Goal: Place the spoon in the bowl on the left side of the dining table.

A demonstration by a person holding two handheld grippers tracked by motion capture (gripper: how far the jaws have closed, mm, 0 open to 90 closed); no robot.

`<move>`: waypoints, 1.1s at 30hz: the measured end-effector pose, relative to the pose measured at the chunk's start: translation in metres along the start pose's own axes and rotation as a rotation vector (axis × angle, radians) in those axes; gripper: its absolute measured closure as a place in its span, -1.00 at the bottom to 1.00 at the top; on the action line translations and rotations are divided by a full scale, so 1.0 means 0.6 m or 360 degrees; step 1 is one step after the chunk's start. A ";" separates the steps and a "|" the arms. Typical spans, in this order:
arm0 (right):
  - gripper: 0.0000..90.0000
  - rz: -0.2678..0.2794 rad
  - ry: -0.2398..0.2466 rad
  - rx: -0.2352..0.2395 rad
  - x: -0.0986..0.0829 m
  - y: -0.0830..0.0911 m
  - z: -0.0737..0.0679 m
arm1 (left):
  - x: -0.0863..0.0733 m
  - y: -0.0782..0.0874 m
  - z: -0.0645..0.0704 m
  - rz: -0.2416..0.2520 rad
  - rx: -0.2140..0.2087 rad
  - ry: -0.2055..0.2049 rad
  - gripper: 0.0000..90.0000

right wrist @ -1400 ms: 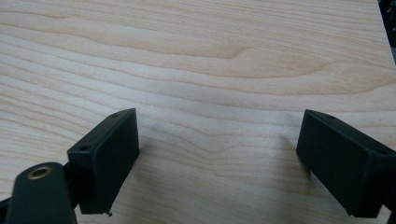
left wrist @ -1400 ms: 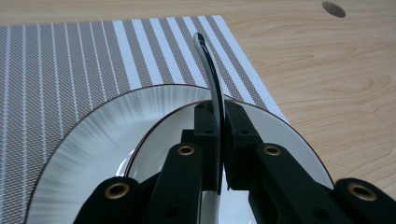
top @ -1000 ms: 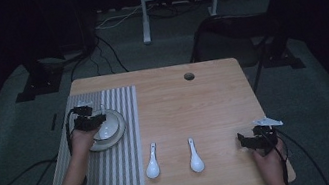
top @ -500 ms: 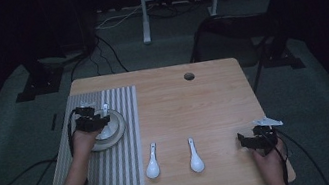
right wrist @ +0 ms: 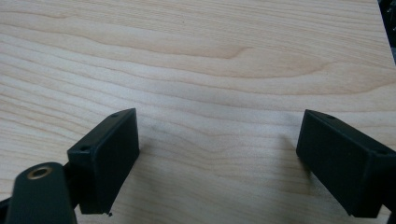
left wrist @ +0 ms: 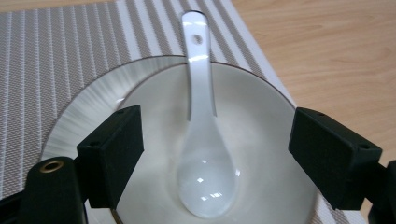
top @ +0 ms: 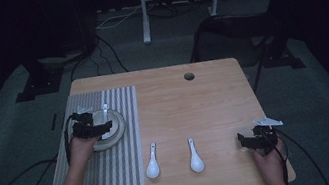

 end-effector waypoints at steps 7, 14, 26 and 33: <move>-0.72 0.0000 0.0000 0.0000 0.000 0.000 0.000 | -0.012 0.015 0.001 0.0023 0.0038 -0.0032 -0.78; -0.72 0.0000 0.0000 0.0000 0.000 0.000 0.000 | -0.023 0.029 0.003 0.0118 0.0055 -0.0091 -0.84; -0.72 0.0000 0.0000 0.0000 0.000 0.000 0.000 | -0.051 0.050 0.006 0.0218 0.0029 -0.0120 -0.83; -0.72 0.0000 0.0000 0.0000 0.000 0.000 0.000 | -0.073 0.059 0.004 0.0228 0.0022 -0.0101 -0.83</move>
Point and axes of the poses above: each handheld gripper's, and its own axes: y roughly backward along the jaws, x roughly out of its top, z roughly to its right, the point moved 8 cm from there along -y, roughly forward along the jaws, and after that the axes turned 3 degrees about z, right-handed, at the moved point
